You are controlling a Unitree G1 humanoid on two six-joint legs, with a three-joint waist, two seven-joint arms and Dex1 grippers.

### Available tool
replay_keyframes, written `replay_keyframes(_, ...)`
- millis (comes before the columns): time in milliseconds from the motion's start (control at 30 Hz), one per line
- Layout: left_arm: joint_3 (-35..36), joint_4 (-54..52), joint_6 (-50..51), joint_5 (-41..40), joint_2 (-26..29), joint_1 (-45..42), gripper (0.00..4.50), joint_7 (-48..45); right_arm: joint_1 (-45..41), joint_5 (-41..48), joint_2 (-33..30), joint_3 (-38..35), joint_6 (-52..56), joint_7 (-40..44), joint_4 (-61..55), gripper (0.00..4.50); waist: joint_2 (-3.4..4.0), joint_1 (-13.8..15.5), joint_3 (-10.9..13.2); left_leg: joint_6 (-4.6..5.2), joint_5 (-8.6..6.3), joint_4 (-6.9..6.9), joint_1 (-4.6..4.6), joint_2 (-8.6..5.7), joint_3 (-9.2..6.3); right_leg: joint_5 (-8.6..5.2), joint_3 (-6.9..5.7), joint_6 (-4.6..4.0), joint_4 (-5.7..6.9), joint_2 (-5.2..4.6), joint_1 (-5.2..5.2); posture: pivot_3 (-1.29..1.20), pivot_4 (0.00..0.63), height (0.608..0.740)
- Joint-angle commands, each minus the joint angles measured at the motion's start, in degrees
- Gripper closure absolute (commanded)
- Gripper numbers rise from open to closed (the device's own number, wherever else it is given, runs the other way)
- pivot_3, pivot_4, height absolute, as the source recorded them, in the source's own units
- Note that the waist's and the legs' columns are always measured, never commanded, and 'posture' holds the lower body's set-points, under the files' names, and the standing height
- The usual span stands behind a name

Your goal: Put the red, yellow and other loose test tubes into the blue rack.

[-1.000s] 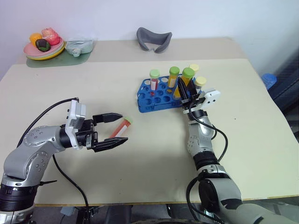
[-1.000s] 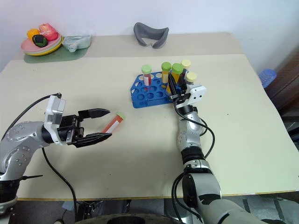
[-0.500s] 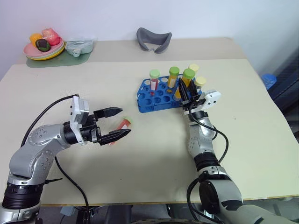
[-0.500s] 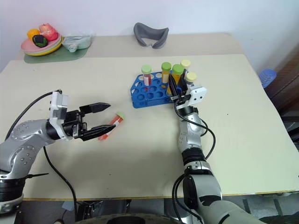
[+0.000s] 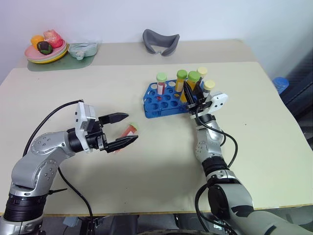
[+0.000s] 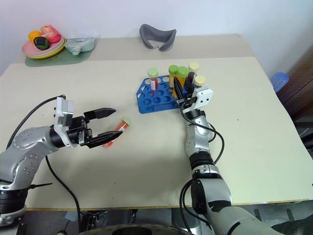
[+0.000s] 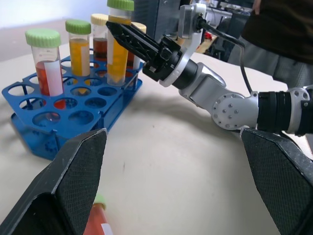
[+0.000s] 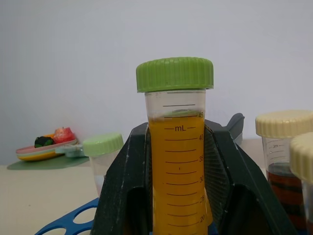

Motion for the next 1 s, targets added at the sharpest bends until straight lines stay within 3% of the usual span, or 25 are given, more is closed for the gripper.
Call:
replay_keyframes(33,0.79,-1.87,-1.41,-0.27,0.08,0.06,0.00,-0.30,1.79,-0.49,-0.22,-0.33,0.73,-0.22,2.06,3.73,0.00,0.03,0.00,0.00,0.00,0.00,0.00,0.00,0.00,0.00,0.00,0.00,0.00,0.00,0.01,0.00,0.150,0.740)
replay_keyframes(700,0.44,-0.95,-2.40,-0.01,-0.36,-0.28,0.00,-0.84,2.41,-3.90,-1.52,-0.18,-1.60,-3.71,2.40,3.73,-0.21,0.18,-0.13,-0.01,0.00,0.01,0.00,-0.01,-0.01,0.00,-0.01,0.00,-0.03,-0.01,0.07,0.00,0.150,0.740)
replay_keyframes(867,0.53,-0.92,-2.29,-0.17,-0.52,-0.22,0.00,-0.82,2.30,-4.04,-1.02,-0.43,-2.09,-4.96,1.96,1.28,-0.21,0.18,-0.13,-0.01,0.00,0.01,0.00,-0.01,-0.01,0.00,-0.01,0.00,-0.03,-0.01,0.06,0.00,0.150,0.740)
replay_keyframes(1000,0.57,-0.86,-2.22,-0.10,-0.68,-0.16,0.00,-0.85,2.82,-4.18,-1.49,-0.19,-1.91,-5.63,-0.20,1.28,-0.21,0.18,-0.12,-0.01,0.01,0.01,0.00,-0.01,-0.01,0.00,-0.01,0.00,-0.03,-0.01,0.06,0.00,0.150,0.740)
